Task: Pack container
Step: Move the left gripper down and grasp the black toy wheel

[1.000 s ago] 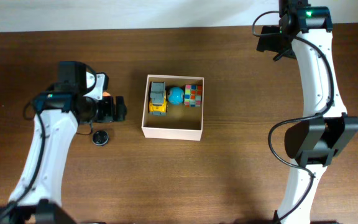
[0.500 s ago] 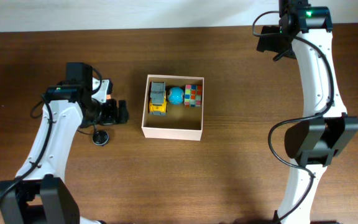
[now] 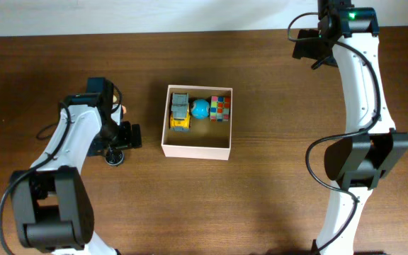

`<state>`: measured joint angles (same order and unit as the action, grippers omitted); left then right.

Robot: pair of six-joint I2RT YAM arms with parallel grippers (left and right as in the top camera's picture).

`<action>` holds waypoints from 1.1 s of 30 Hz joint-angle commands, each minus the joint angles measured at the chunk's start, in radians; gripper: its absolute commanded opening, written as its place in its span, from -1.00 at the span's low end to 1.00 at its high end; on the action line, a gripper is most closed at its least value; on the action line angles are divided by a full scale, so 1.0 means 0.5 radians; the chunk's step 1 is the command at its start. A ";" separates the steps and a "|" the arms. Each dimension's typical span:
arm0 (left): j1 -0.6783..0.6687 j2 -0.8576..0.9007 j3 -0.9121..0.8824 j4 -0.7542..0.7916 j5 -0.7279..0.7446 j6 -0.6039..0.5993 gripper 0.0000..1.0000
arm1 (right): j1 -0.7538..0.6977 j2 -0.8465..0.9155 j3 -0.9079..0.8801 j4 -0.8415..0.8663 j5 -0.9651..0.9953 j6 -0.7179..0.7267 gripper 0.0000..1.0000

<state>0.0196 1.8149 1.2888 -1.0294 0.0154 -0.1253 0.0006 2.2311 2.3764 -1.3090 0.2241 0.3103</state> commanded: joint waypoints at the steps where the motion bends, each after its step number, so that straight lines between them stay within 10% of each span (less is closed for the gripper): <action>1: 0.005 0.067 0.031 -0.009 -0.101 -0.098 0.99 | -0.004 0.005 -0.008 0.000 0.033 0.011 0.97; 26: 0.010 0.385 0.021 0.024 -0.154 -0.174 0.79 | -0.004 0.005 -0.008 0.000 0.033 0.011 0.97; 33: 0.048 0.410 0.020 0.069 -0.185 -0.172 0.25 | -0.004 0.005 -0.008 0.000 0.033 0.011 0.98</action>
<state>0.0265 1.9907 1.2892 -1.0050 -0.0433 -0.2058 0.0006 2.2311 2.3764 -1.3094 0.2245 0.3103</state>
